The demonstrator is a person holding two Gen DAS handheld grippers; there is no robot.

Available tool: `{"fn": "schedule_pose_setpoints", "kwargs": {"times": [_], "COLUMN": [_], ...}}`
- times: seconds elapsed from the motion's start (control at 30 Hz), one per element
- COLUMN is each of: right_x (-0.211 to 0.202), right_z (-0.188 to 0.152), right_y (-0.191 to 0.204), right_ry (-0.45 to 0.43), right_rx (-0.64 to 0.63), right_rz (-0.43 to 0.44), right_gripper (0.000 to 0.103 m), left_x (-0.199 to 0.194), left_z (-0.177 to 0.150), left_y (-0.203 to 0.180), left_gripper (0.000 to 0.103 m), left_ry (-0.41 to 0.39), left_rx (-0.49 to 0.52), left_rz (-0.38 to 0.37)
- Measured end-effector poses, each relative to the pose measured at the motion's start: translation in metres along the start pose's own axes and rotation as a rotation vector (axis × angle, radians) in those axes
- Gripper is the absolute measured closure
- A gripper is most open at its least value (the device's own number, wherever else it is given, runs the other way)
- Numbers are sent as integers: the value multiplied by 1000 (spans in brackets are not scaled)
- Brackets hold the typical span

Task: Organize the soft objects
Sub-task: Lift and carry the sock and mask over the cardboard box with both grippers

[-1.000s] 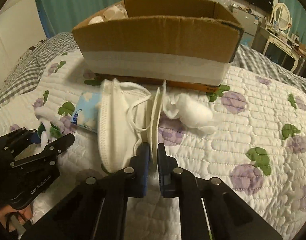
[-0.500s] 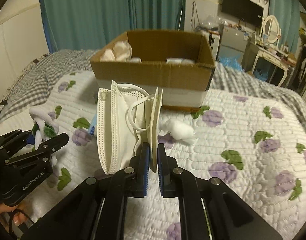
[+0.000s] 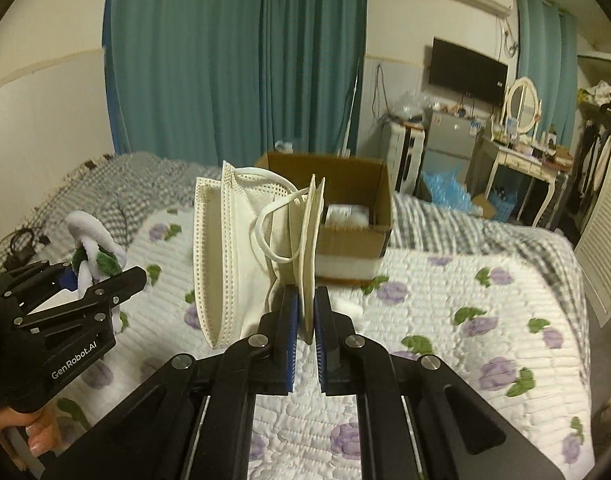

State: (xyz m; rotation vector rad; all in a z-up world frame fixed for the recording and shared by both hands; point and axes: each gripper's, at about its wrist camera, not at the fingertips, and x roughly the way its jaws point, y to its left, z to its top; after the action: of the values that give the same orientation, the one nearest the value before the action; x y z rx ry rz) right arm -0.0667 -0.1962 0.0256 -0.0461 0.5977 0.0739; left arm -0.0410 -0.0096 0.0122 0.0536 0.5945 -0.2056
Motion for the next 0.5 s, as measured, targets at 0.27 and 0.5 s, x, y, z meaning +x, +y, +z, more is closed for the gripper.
{"fn": "schedule_pose_setpoints", "kwargs": {"times": [0.27,0.5], "right_x": [-52,-84], "right_z": [22,41], "right_y": [-4,-10], "right_ry": [-112,-196], "right_rx": [22,28], "right_rz": [-17,-22], "right_gripper": [95,95], "left_x": [-36,-56], "left_z": [23,46], "left_y": [-8,-17], "left_gripper": [69,69], "left_ry": [-91,-164], "left_rx": [18,24], "left_rz": [-10,-30]}}
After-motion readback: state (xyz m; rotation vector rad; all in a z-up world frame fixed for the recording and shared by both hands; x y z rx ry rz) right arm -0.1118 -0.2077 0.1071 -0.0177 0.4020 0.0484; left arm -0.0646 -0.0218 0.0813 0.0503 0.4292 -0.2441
